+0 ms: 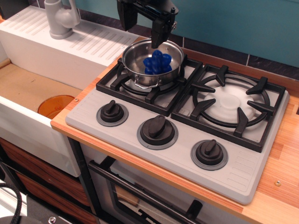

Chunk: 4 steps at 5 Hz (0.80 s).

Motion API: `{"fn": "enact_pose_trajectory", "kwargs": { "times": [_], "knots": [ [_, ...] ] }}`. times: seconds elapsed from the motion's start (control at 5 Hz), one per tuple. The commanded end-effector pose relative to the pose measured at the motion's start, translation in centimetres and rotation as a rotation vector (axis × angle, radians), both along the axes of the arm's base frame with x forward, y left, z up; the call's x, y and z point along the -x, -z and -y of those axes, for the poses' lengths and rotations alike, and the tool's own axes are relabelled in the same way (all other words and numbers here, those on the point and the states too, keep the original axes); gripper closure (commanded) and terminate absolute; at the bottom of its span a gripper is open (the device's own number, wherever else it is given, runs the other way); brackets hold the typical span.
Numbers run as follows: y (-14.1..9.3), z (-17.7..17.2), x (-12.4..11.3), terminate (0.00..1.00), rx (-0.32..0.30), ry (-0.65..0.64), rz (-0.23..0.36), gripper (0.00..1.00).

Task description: Put pan on stove and put blueberry in pan

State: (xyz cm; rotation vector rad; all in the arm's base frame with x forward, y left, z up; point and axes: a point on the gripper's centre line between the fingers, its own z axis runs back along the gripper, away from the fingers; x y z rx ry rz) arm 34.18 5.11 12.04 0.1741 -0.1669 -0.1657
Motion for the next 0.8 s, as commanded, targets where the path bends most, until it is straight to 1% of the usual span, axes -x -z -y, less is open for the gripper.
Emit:
{"fn": "enact_pose_trajectory", "kwargs": {
  "times": [0.0,0.4,0.6],
  "knots": [
    [-2.7,1.2,-0.6,0.0,-0.01,0.002,0.071,0.0],
    [-3.4,3.5,0.4,0.0,0.039,-0.002,0.061,0.0],
    [-3.8,3.9,0.5,0.0,0.051,-0.009,0.055,0.0]
  ]
}}
